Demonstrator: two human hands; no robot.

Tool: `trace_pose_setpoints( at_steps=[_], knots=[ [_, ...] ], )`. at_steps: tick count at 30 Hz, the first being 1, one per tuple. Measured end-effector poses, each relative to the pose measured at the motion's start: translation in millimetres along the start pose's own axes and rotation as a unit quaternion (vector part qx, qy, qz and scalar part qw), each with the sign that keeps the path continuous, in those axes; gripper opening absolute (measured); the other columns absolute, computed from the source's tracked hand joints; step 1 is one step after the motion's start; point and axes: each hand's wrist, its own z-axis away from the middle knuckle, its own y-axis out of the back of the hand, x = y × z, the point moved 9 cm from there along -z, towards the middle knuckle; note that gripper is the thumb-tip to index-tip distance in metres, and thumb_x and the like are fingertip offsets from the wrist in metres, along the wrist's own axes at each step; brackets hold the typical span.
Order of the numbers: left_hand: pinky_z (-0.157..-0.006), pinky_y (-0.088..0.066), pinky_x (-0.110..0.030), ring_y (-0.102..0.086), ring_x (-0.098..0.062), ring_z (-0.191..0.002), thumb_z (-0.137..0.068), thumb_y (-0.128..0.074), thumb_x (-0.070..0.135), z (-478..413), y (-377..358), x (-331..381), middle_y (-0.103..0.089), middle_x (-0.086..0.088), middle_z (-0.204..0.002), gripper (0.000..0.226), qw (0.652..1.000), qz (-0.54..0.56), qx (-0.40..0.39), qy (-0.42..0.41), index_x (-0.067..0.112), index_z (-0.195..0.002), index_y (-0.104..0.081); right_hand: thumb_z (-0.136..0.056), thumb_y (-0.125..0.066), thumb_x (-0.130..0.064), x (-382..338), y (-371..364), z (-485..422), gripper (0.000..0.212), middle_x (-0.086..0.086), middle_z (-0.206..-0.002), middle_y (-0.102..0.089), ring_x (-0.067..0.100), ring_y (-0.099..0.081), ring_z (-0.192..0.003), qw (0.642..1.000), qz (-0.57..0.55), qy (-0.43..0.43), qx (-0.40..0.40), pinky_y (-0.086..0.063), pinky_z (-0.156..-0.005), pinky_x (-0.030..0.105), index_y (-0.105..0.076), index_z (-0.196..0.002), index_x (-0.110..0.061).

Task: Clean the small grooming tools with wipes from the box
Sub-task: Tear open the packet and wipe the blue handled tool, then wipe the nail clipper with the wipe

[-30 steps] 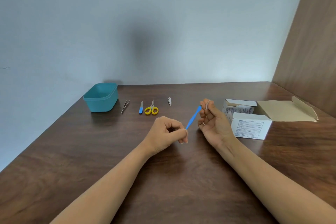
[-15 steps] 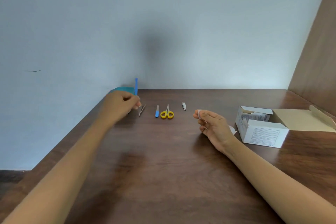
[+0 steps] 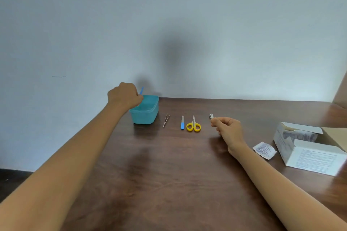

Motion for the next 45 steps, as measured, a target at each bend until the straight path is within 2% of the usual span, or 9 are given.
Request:
trace_pose_setpoints(
  at_steps=[3,6,12,19,22,32,37,41,45],
  knots=[
    [-0.053,-0.03,-0.022,-0.049,-0.021,-0.059,-0.085,-0.053,0.021,-11.7,-8.5,6.9,-0.047,-0.002,-0.069,0.019,0.999,-0.052,0.015,-0.005,0.009,-0.07,-0.057,-0.082,-0.071,-0.018,1.0,2.5,-1.6,0.01,0.004,-0.073,-0.069,0.011,-0.047,-0.06,1.0,-0.013,-0.002,0.005,-0.042,-0.058,0.025,-0.072,-0.075,-0.011],
    [-0.05,-0.026,-0.022,-0.043,-0.016,-0.056,-0.088,-0.052,0.018,-20.1,-23.6,9.7,-0.043,-0.001,-0.071,0.023,0.996,-0.089,0.001,0.002,0.011,-0.067,-0.046,-0.083,-0.07,-0.017,0.3,2.6,-2.2,0.009,0.005,-0.074,-0.068,0.01,-0.048,-0.06,1.0,-0.02,-0.003,0.01,-0.043,-0.057,0.023,-0.072,-0.08,-0.009],
    [-0.076,-0.031,-0.03,-0.059,-0.026,-0.096,-0.092,-0.052,0.029,-26.3,-44.2,17.5,-0.05,-0.004,-0.092,0.019,0.992,-0.125,-0.013,0.013,0.011,-0.084,-0.05,-0.083,-0.07,-0.018,0.5,1.3,-2.9,0.009,0.005,-0.072,-0.068,0.011,-0.048,-0.06,1.0,-0.009,0.001,0.003,-0.043,-0.057,0.024,-0.072,-0.077,-0.011],
    [-0.089,-0.033,-0.033,-0.054,-0.025,-0.108,-0.09,-0.055,0.028,-30.8,-67.5,16.4,-0.056,-0.005,-0.112,0.015,0.991,-0.115,-0.055,0.031,0.015,-0.091,-0.049,-0.082,-0.071,-0.019,2.0,2.2,-4.6,0.009,0.007,-0.073,-0.068,0.011,-0.047,-0.06,1.0,-0.021,0.006,0.01,-0.042,-0.056,0.025,-0.073,-0.075,-0.014],
    [-0.092,-0.032,-0.034,-0.053,-0.026,-0.111,-0.088,-0.05,0.019,-31.9,-75.0,15.4,-0.055,-0.006,-0.116,0.008,0.993,-0.083,-0.078,0.037,0.015,-0.095,-0.049,-0.083,-0.071,-0.019,2.1,1.8,-5.1,0.01,0.005,-0.072,-0.068,0.011,-0.047,-0.059,1.0,-0.018,0.008,0.009,-0.042,-0.056,0.024,-0.073,-0.076,-0.013],
    [-0.093,-0.034,-0.033,-0.053,-0.026,-0.113,-0.089,-0.048,0.02,-29.5,-81.3,7.0,-0.053,-0.006,-0.122,0.029,0.99,-0.022,-0.121,0.075,0.012,-0.116,-0.054,-0.082,-0.072,-0.02,3.2,3.1,-5.5,0.01,0.004,-0.072,-0.069,0.01,-0.049,-0.059,1.0,-0.015,0.01,0.015,-0.044,-0.057,0.025,-0.072,-0.072,-0.015],
    [-0.095,-0.034,-0.036,-0.053,-0.031,-0.112,-0.087,-0.048,0.012,-32.3,-58.2,14.3,-0.057,-0.011,-0.117,0.024,0.998,-0.015,-0.016,0.055,0.009,-0.108,-0.06,-0.082,-0.07,-0.015,4.1,6.3,-4.8,0.007,0.005,-0.072,-0.066,0.01,-0.046,-0.058,0.998,-0.065,-0.005,0.026,-0.042,-0.055,0.024,-0.073,-0.08,-0.01],
    [-0.084,-0.04,-0.036,-0.056,-0.032,-0.103,-0.09,-0.045,0.017,-30.9,-35.8,42.7,-0.066,-0.011,-0.105,0.027,0.995,0.036,0.09,-0.024,0.012,-0.101,-0.068,-0.083,-0.071,-0.014,10.0,16.3,-9.8,0.01,0.001,-0.074,-0.063,0.009,-0.044,-0.058,0.987,-0.146,-0.025,0.065,-0.04,-0.053,0.019,-0.074,-0.091,-0.009],
    [-0.077,-0.046,-0.034,-0.059,-0.029,-0.099,-0.089,-0.048,0.024,-8.2,-34.3,89.5,-0.07,-0.006,-0.097,0.025,0.98,0.12,0.118,-0.106,0.015,-0.096,-0.07,-0.083,-0.071,-0.013,13.1,22.1,-13.3,0.012,-0.007,-0.077,-0.065,0.006,-0.039,-0.056,0.972,-0.216,-0.032,0.084,-0.036,-0.052,0.016,-0.073,-0.094,-0.009]
  ],
)
